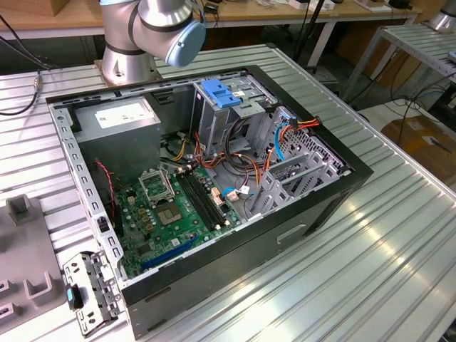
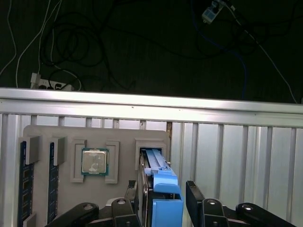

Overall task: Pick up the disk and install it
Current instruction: 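Pick up the disk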

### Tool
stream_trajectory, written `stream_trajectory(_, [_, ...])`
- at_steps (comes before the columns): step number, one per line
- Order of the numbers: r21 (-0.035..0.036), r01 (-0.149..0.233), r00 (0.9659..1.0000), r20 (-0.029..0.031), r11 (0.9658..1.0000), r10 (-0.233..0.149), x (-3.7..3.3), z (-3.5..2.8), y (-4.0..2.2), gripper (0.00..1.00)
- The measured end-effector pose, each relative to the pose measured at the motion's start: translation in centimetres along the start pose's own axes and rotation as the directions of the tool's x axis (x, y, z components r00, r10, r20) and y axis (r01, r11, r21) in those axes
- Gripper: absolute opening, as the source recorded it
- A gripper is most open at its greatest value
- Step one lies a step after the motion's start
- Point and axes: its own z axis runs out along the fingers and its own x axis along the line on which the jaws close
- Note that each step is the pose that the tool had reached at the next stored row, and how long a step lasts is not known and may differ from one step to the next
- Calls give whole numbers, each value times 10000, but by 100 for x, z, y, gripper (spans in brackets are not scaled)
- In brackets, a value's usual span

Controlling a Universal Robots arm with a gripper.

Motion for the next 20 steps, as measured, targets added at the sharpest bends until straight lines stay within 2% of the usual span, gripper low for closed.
stream_trajectory(8, [0,-1,10000,0,10000,1,0,1,-2,53])
stream_trajectory(9, [0,-1,10000,0,10000,1,0,1,-3,51])
stream_trajectory(10, [-2,-1,10000,-4,10000,1,1,0,-3,44])
stream_trajectory(11, [-2,0,10000,-1,10000,0,0,0,-3,44])
stream_trajectory(12, [-2,0,10000,0,10000,0,0,1,-3,38])
stream_trajectory(20, [0,0,10000,0,10000,0,0,2,-5,38])
